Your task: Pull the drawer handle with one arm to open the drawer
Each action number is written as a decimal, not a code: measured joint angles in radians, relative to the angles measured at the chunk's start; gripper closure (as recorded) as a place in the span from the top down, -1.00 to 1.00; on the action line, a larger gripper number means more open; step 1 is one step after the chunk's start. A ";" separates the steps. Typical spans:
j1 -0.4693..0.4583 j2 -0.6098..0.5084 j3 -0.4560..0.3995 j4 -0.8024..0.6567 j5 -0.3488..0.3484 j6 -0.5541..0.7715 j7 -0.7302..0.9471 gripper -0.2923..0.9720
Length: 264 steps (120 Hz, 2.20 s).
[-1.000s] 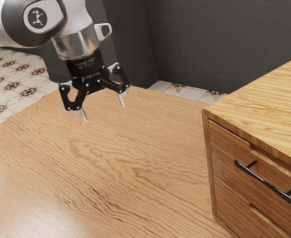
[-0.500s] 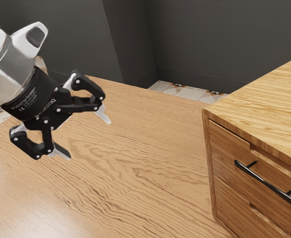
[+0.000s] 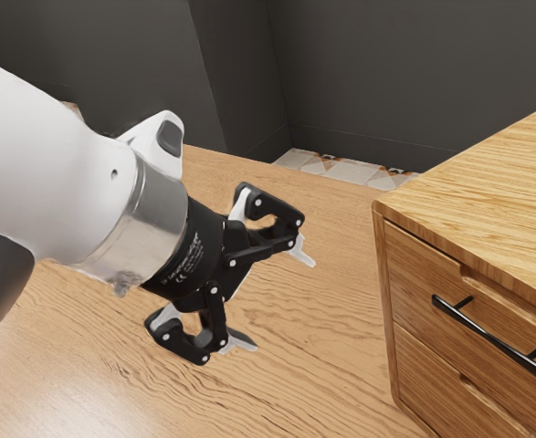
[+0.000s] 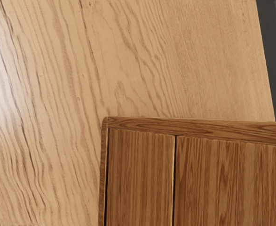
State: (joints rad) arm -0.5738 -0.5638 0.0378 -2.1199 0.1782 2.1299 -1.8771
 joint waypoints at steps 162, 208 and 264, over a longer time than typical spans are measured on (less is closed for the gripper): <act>-0.155 0.106 -0.044 0.005 0.037 0.219 -0.446 0.53; -0.123 0.110 -0.044 0.003 0.143 0.188 -0.252 0.52; -0.123 0.188 -0.039 -0.005 0.157 0.339 -0.003 0.53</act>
State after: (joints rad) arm -0.6964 -0.3758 -0.0015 -2.1252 0.3348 2.4684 -1.8806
